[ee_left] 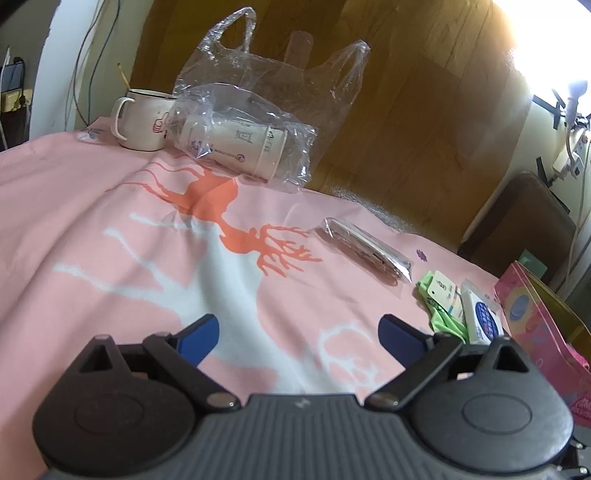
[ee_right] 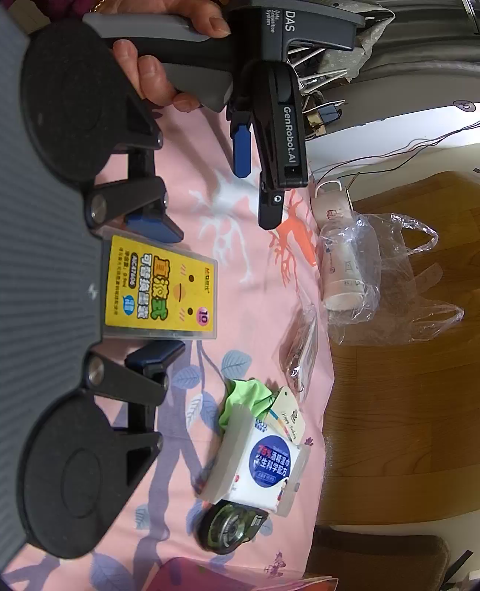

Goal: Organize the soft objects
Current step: 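Carry the yellow card into the pink tin box and open the right gripper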

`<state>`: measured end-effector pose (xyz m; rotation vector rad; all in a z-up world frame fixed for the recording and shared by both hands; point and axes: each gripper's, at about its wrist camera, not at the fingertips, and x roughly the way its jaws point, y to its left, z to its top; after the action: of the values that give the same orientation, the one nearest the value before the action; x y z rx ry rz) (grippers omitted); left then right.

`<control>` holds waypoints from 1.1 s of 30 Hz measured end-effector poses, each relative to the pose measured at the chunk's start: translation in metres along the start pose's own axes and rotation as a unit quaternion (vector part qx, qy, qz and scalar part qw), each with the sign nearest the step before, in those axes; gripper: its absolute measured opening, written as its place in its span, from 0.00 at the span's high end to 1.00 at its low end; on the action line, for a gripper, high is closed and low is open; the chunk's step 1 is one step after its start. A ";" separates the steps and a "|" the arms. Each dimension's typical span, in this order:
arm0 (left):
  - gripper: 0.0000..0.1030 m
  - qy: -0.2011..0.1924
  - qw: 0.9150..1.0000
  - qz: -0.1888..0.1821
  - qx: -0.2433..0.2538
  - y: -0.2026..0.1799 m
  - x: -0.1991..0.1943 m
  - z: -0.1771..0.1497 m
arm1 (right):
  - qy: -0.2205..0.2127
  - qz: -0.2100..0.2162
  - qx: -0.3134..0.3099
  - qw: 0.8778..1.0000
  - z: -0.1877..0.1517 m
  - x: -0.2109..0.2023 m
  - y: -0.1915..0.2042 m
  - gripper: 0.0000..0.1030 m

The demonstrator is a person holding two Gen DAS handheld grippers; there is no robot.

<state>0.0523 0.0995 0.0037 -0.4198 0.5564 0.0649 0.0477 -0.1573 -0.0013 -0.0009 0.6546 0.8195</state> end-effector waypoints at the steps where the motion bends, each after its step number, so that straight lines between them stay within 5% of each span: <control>1: 0.05 0.001 1.000 -0.001 0.003 -0.001 0.001 0.000 | 0.000 0.000 -0.001 1.000 0.000 0.000 0.000 0.41; 9: 0.03 0.062 0.994 -0.083 0.029 -0.016 -0.008 -0.008 | -0.005 -0.017 -0.066 0.998 -0.012 -0.017 0.021 0.42; 15: 0.03 0.157 0.971 -0.173 0.053 -0.048 -0.012 -0.025 | -0.031 -0.024 -0.068 0.997 -0.026 -0.039 0.026 0.42; 22: 0.51 0.217 0.949 -0.226 0.033 -0.080 -0.004 -0.033 | -0.065 -0.042 -0.058 0.995 -0.027 -0.051 0.020 0.42; 27: 0.60 0.205 0.947 -0.235 0.074 -0.125 -0.003 -0.019 | -0.121 -0.083 -0.041 0.988 -0.019 -0.076 -0.003 0.42; 33: 0.58 0.174 0.930 -0.282 0.160 -0.223 0.003 0.008 | -0.197 -0.166 -0.020 0.966 0.001 -0.121 -0.052 0.42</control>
<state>0.0973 -0.1013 0.0903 -0.2588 0.7615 -0.6577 0.0233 -0.2746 0.0523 0.0150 0.2505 0.4865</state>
